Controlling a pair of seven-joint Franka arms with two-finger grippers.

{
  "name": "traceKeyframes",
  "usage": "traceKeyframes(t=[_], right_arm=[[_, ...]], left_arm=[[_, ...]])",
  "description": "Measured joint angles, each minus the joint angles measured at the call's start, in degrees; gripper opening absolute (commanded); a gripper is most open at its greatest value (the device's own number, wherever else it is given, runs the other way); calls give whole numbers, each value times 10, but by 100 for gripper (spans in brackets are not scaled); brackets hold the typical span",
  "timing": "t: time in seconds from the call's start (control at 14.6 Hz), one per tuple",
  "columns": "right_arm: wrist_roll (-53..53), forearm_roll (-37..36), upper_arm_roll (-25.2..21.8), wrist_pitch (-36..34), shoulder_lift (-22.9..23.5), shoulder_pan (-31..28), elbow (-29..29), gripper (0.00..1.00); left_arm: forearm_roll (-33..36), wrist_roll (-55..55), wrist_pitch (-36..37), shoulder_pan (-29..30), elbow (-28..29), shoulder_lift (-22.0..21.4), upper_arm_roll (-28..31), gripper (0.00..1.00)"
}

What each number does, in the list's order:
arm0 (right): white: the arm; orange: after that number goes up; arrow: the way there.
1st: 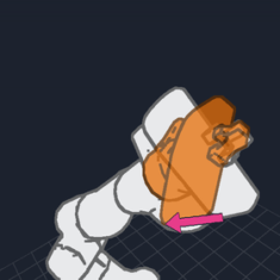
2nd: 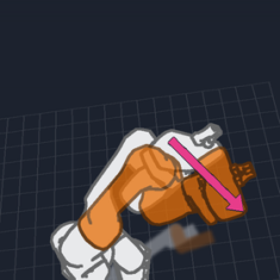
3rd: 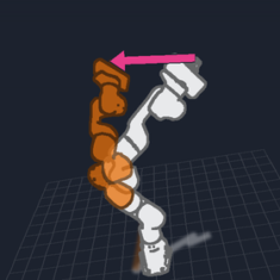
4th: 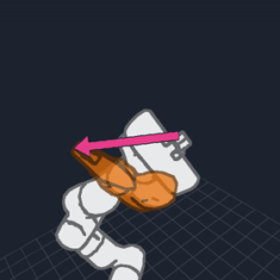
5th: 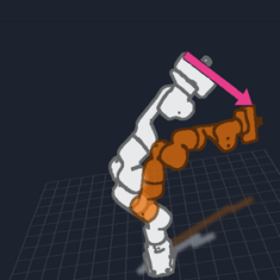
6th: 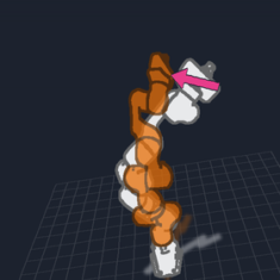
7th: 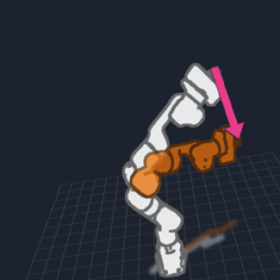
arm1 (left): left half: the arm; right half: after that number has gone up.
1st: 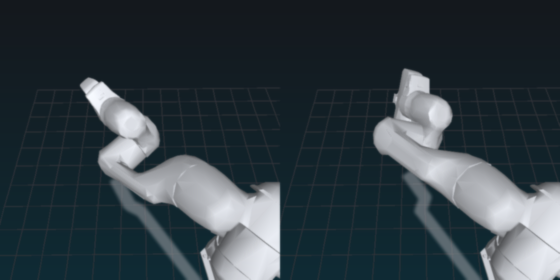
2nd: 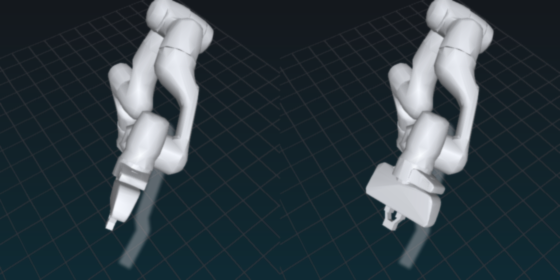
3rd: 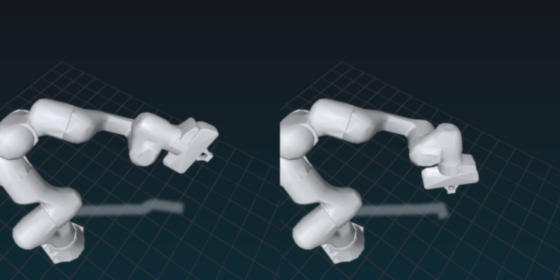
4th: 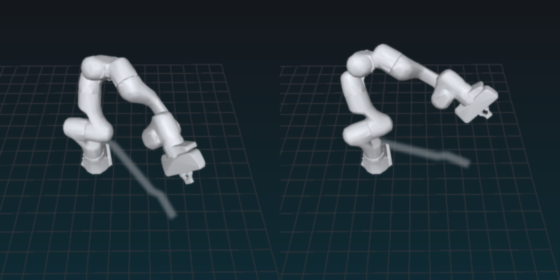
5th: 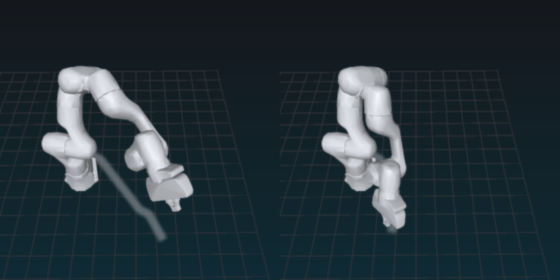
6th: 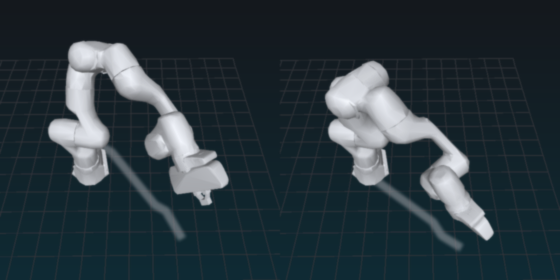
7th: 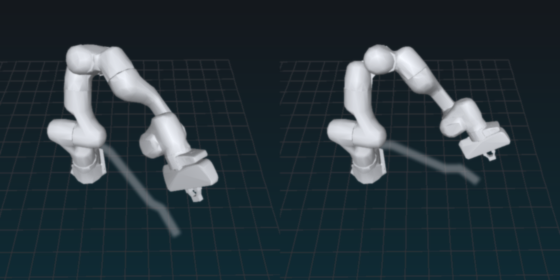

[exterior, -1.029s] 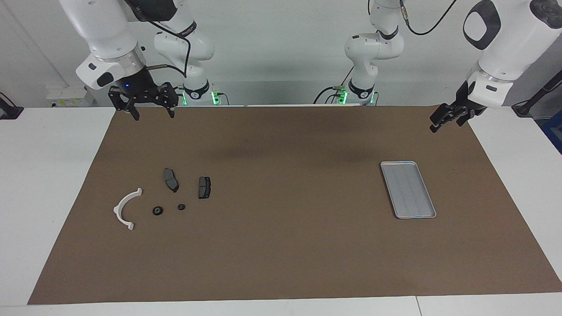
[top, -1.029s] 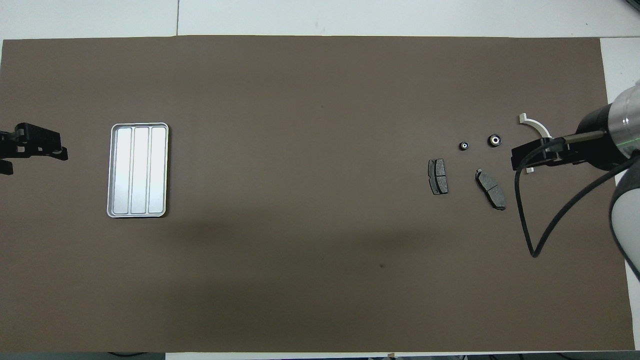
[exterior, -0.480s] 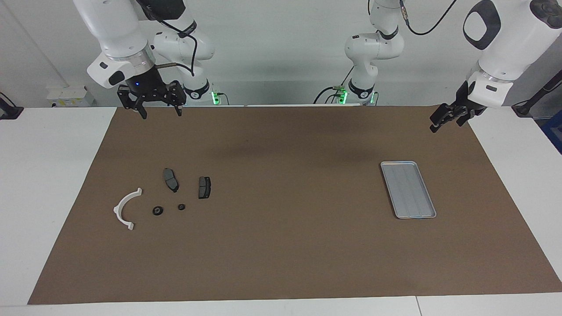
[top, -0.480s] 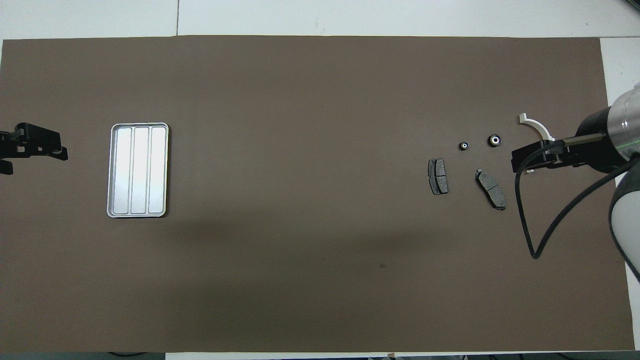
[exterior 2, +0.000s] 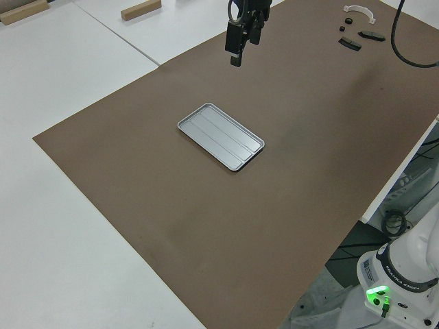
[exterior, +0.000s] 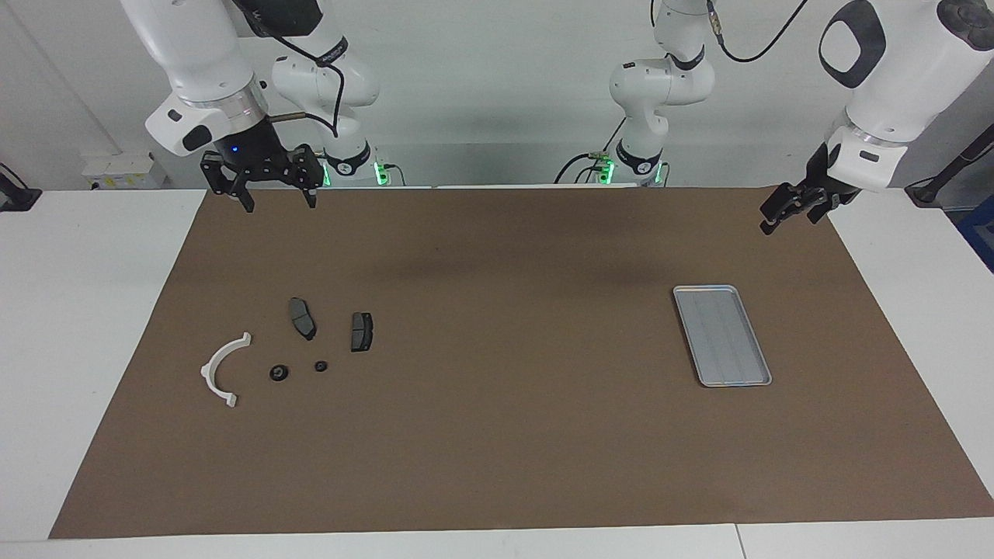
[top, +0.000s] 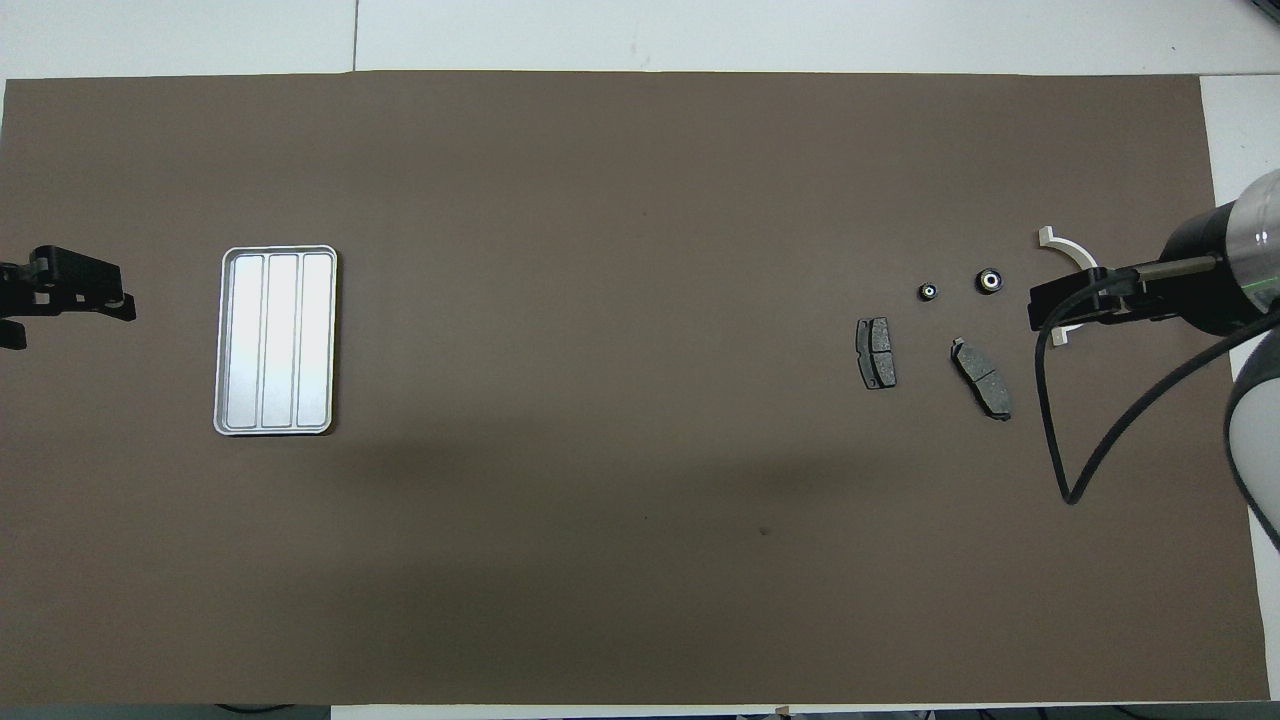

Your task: Place bearing gear from tray to pile

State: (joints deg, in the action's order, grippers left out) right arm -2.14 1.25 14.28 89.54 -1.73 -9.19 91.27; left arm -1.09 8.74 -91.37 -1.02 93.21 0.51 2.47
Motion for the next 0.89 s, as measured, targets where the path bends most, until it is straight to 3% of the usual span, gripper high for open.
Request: traceKeyframes(t=[0.41,0.69,0.89], right_arm=[[0,0,-6,0,0,7,2,100],[0,0,-87,4,0,81,3,100],[0,0,-106,4,0,88,3,100]], left_arm=[[0,0,0,0,0,0,0,100],[0,0,0,0,0,0,0,100],[0,0,0,0,0,0,0,100]])
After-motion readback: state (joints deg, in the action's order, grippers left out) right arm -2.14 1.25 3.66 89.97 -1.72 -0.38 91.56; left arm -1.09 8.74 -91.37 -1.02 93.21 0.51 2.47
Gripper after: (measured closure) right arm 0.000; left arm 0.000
